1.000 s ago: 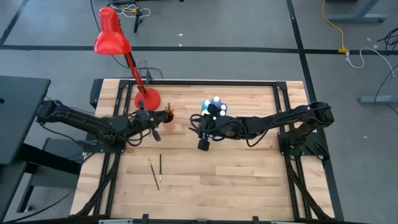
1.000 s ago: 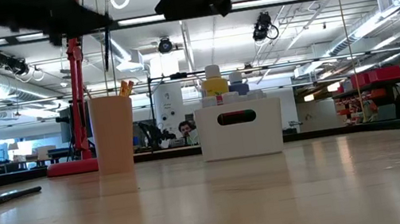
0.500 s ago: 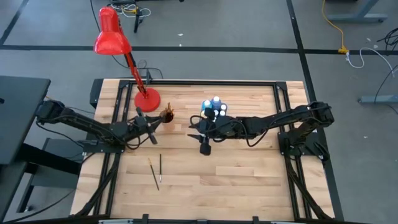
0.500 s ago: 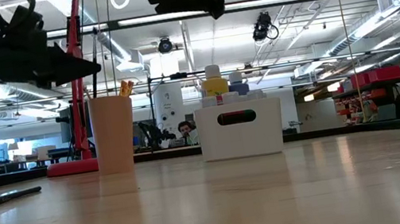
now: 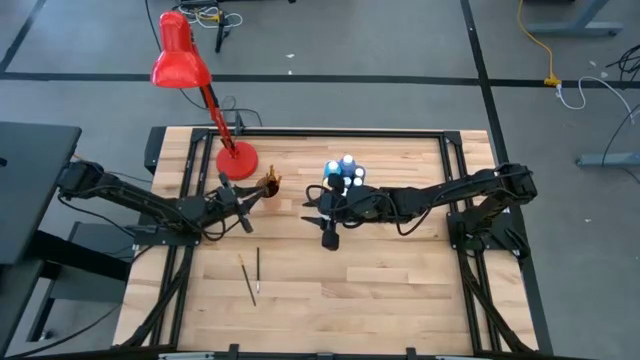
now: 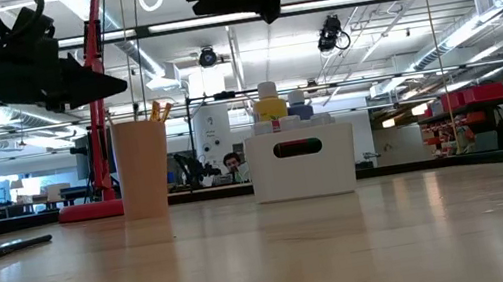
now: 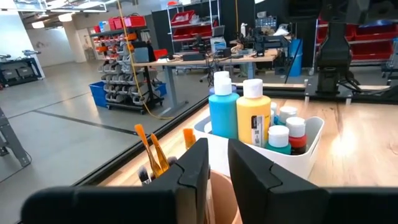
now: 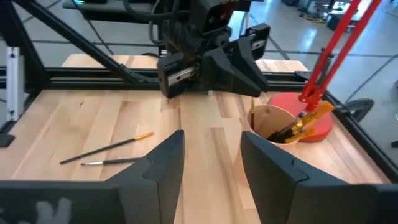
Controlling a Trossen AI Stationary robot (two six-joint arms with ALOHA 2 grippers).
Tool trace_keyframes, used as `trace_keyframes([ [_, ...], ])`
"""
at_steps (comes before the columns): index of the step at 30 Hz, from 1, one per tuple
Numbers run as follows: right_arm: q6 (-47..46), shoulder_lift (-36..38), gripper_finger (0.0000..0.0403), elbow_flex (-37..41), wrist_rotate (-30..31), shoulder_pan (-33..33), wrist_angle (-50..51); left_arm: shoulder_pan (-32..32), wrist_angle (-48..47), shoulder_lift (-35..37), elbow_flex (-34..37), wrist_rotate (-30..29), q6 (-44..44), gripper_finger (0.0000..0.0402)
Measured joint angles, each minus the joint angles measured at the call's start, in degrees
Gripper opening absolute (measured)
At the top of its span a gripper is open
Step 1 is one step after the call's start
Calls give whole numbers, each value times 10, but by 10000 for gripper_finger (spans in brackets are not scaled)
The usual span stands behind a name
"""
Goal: Pick & Place Paint Supplies
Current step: Put the yellow paint brush into the orange cup
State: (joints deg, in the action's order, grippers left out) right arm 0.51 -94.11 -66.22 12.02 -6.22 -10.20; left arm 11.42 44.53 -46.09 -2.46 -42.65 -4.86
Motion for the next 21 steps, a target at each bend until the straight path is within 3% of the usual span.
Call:
trace_keyframes([
  [5,-1,0,162,0,-38,0,0,0,10,0,0,0,0,72],
  [9,-1,0,162,0,-56,0,0,3,79,0,0,13,0,73],
  [14,-1,0,162,0,-56,0,0,12,140,0,0,74,-2,73],
  [21,0,-12,162,1,-56,0,-2,22,121,0,-4,137,46,73],
])
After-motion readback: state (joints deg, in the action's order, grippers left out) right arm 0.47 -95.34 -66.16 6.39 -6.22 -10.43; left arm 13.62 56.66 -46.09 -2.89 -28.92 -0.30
